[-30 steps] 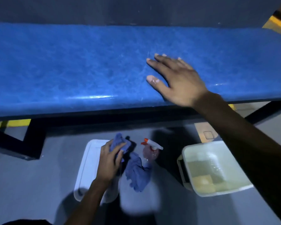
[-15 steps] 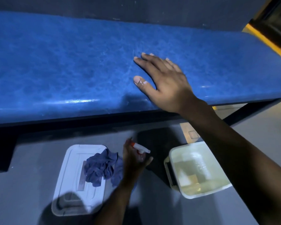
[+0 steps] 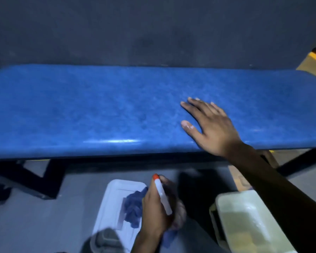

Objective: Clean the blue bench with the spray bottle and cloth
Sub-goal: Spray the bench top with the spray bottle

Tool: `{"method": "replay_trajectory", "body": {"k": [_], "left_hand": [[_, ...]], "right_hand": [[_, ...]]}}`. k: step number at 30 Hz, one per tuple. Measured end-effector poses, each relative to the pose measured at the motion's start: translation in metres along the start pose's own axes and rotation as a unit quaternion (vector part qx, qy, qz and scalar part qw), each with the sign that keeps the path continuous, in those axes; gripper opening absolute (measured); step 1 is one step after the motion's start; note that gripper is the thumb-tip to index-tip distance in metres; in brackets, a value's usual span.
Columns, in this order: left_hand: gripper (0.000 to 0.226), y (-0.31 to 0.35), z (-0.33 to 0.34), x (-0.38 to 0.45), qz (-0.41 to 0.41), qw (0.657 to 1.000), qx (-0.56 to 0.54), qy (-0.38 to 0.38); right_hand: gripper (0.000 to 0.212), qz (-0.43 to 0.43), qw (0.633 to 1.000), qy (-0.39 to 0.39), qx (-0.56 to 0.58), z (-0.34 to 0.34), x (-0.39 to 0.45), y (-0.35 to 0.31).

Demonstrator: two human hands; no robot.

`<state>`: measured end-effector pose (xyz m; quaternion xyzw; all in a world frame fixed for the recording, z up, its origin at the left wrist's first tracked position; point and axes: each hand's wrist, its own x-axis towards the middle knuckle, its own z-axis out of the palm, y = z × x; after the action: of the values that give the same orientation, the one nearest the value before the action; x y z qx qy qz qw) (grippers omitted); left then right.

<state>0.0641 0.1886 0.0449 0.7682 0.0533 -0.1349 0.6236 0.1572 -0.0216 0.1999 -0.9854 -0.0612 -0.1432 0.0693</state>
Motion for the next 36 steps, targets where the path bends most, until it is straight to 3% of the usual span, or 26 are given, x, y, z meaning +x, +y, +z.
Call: {"method": "replay_trajectory", "body": {"k": [3, 8, 11, 14, 18, 24, 29, 33, 36], "left_hand": [[0.031, 0.055, -0.057, -0.017, 0.113, 0.988, 0.082, 0.068], [0.018, 0.148, -0.163, -0.035, 0.176, 0.983, -0.028, 0.042], [0.021, 0.176, -0.215, -0.021, 0.134, 0.989, 0.031, 0.044], [0.029, 0.191, -0.245, -0.005, 0.08, 0.989, 0.105, 0.061], [0.034, 0.191, -0.265, 0.019, 0.024, 0.99, 0.118, 0.073], [0.042, 0.175, -0.275, 0.037, -0.024, 0.991, 0.112, 0.071], [0.011, 0.169, -0.277, 0.028, 0.015, 0.997, -0.009, 0.069], [0.04, 0.163, -0.28, 0.038, -0.004, 0.996, 0.064, 0.066], [0.029, 0.159, -0.284, 0.043, -0.007, 0.995, 0.057, 0.084]], "right_hand": [[0.068, 0.001, 1.0, -0.018, -0.004, -0.006, -0.001, -0.003], [0.071, 0.028, 0.998, -0.049, -0.003, -0.009, 0.004, -0.019], [0.07, 0.008, 0.999, -0.038, 0.018, -0.005, 0.021, -0.058], [0.072, -0.066, 0.995, -0.053, 0.045, 0.005, 0.051, -0.117], [0.072, -0.108, 0.988, -0.097, 0.052, 0.031, 0.074, -0.175], [0.08, -0.096, 0.99, -0.087, 0.05, 0.048, 0.072, -0.175], [0.079, -0.092, 0.991, -0.082, 0.06, 0.049, 0.072, -0.175], [0.078, -0.091, 0.991, -0.071, 0.063, 0.052, 0.072, -0.174], [0.078, -0.088, 0.992, -0.066, 0.07, 0.055, 0.072, -0.173]]}}
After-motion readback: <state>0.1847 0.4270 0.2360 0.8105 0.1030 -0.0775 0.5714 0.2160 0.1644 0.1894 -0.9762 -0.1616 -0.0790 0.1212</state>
